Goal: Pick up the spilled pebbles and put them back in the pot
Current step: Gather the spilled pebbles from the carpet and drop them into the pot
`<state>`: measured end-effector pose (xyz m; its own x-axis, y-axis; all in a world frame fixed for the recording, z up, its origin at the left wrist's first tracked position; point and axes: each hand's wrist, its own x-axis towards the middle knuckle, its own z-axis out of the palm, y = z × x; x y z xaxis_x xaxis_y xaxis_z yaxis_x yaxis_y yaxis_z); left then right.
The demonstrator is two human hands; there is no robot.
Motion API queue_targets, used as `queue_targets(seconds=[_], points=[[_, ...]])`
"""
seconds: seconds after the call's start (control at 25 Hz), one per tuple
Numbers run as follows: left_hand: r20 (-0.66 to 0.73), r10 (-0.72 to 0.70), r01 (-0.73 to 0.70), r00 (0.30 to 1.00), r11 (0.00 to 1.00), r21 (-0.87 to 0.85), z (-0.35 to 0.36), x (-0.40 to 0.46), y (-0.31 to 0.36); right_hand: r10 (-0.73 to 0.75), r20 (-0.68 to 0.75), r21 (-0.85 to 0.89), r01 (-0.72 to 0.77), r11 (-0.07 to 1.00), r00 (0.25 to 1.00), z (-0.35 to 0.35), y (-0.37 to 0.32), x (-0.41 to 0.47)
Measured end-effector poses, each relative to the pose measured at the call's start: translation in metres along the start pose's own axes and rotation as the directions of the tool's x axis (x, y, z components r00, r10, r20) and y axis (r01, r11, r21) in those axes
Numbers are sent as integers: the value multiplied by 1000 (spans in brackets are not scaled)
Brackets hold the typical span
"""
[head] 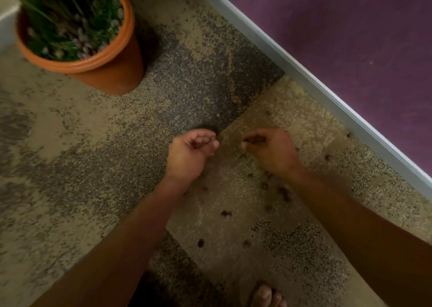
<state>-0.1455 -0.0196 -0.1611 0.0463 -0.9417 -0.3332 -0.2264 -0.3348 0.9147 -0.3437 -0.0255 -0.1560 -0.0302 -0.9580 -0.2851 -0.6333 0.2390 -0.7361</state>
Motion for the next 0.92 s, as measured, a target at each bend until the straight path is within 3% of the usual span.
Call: queue_targets(seconds=[0.08, 0.12, 0.2, 0.28, 0.44, 0.6, 0.76, 0.92], points=[[-45, -16, 9, 999, 990, -144, -12, 4, 16, 142, 40, 439, -145, 887, 989, 4, -24, 6], [-75, -13, -2, 997, 980, -198, -20, 6, 24, 160, 81, 566, -178, 805, 984, 9, -39, 10], [-145, 4, -44, 989, 961, -275, -41, 11, 39, 132, 166, 709, -211, 672, 977, 20, -73, 18], [-222, 37, -105, 974, 946, -305, -70, 18, 54, 36, 214, 760, -190, 622, 976, 31, -112, 31], [-408, 104, -207, 907, 954, -217, -135, 39, 78, -92, 167, 785, -75, 614, 982, 46, -185, 74], [-564, 126, -161, 816, 987, -12, -194, 66, 95, -108, 57, 660, 43, 750, 993, 69, -251, 110], [-548, 112, -54, 829, 991, 120, -225, 91, 111, -226, 15, 369, 204, 907, 974, 86, -278, 120], [-586, 254, -146, 769, 963, 225, -225, 75, 106, -291, -89, 349, 303, 887, 953, 72, -258, 116]])
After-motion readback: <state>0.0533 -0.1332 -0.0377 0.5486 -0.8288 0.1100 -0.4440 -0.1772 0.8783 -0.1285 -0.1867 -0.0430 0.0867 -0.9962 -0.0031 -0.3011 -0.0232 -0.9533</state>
